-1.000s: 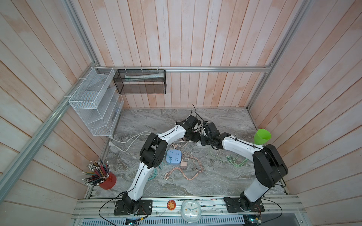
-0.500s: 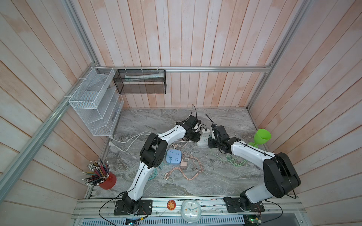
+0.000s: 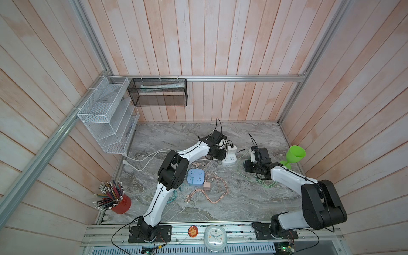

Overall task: Pull the plug off the socket
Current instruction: 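Pull the teal plug out with the right gripper while the left holds the strip, then open the right gripper to drop the teal plug beside the strip, then move the right gripper back over the white charger block in the strip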

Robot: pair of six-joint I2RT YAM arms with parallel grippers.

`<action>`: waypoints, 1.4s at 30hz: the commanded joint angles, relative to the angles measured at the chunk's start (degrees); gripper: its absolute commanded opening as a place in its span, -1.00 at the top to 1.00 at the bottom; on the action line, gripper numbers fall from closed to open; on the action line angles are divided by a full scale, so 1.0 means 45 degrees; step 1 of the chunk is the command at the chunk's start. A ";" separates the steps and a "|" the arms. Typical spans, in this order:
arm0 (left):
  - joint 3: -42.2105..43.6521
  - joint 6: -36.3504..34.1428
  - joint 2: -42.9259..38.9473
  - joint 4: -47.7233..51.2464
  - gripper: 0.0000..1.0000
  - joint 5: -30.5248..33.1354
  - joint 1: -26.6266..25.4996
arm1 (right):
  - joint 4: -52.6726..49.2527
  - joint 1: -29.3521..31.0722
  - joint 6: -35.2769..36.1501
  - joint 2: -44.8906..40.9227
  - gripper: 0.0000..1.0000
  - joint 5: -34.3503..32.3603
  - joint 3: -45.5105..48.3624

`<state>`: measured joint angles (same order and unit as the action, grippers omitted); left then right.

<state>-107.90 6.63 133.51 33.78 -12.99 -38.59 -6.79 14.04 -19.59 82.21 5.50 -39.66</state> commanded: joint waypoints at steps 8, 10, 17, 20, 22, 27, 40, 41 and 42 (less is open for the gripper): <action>0.0788 -0.0415 0.1074 0.1176 -0.02 0.0930 -0.0147 | 0.1689 -0.1295 -0.1108 -0.0091 0.79 0.3138 0.1021; 0.0877 -0.0419 0.1040 0.1128 -0.02 0.0940 -0.0139 | 0.1677 -0.1454 -0.1192 -0.0051 0.63 0.3310 0.1048; 0.0930 -0.0418 0.0994 0.1121 -0.02 0.0964 -0.0140 | 0.0974 -0.1690 -0.1330 -0.0293 0.13 0.2587 0.0796; 0.0903 -0.0419 0.0990 0.1107 -0.02 0.0964 -0.0147 | 0.0706 -0.1724 -0.1463 -0.0563 0.02 0.2224 0.0682; 0.0891 -0.0419 0.0994 0.1131 -0.02 0.0983 -0.0151 | 0.0467 -0.1714 -0.1447 -0.0758 -0.05 0.1969 0.0581; 0.0876 -0.0408 0.0994 0.1116 -0.02 0.0985 -0.0137 | 0.0071 -0.1714 -0.1375 -0.1328 -0.10 0.1465 0.0300; 0.0989 -0.0414 0.0993 0.1121 -0.02 0.0974 -0.0151 | 0.1524 0.0844 -0.0223 -0.1434 -0.43 -0.0799 0.0043; 0.0999 -0.0408 0.0994 0.1138 -0.02 0.0974 -0.0144 | 0.1712 0.1051 -0.0135 -0.1282 -0.44 -0.0938 -0.0023; 0.1003 -0.0418 0.0994 0.1127 -0.01 0.0973 -0.0136 | 0.1912 0.1269 -0.0035 -0.1123 -0.44 -0.1154 -0.0090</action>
<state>-107.02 6.42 133.38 32.10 -13.02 -38.68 -1.28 18.04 -21.85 75.46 4.43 -38.30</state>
